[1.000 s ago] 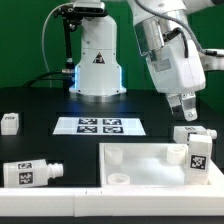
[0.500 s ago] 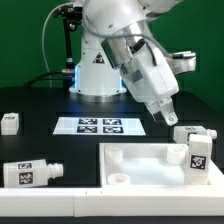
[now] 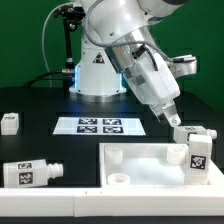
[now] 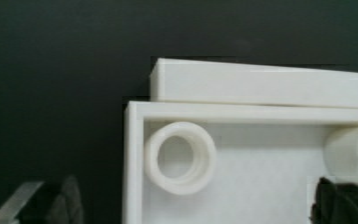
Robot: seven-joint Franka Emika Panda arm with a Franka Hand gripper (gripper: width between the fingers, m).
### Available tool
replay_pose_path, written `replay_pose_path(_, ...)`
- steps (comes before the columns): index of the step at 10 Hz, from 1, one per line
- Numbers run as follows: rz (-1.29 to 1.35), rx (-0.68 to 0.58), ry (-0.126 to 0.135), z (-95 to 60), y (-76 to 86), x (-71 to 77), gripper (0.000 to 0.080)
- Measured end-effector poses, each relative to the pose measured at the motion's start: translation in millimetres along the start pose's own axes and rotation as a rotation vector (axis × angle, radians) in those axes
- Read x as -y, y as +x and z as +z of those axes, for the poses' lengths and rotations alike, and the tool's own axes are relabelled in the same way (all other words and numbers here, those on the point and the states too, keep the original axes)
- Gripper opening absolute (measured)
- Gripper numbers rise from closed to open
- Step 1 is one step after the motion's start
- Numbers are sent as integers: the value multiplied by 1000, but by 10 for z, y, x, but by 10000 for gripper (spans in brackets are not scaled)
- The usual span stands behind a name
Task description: Assemble square table
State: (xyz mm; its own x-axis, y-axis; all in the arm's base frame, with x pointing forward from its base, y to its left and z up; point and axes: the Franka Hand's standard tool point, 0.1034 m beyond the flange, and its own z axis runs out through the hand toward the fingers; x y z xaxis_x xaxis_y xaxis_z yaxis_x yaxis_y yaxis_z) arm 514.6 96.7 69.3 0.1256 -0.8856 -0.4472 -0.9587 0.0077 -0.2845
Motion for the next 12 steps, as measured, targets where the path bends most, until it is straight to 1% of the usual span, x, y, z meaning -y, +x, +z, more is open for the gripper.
replay_pose_path(1, -18, 8, 1, 5, -4, -26, 648)
replay_pose_path(2, 30, 70, 3, 34, -58, -152, 648)
replay_pose_path(3, 39, 152, -17, 50, -135, -230, 648)
replay_pose_path(4, -22, 194, -37, 62, -159, -265, 648)
replay_pose_path(5, -25, 107, -43, 78, -98, -280, 648)
replay_pose_path(6, -36, 109, -49, 100, -146, -294, 648)
replay_pose_path(8, -29, 103, -44, 85, -89, -294, 648)
replay_pose_path(9, -25, 178, -20, 98, -113, -347, 648)
replay_pose_path(10, 12, 269, -20, 83, -119, -413, 648)
replay_pose_path(11, 34, 350, -18, 61, -155, -447, 648)
replay_pose_path(12, 51, 358, -25, 62, -146, -491, 648)
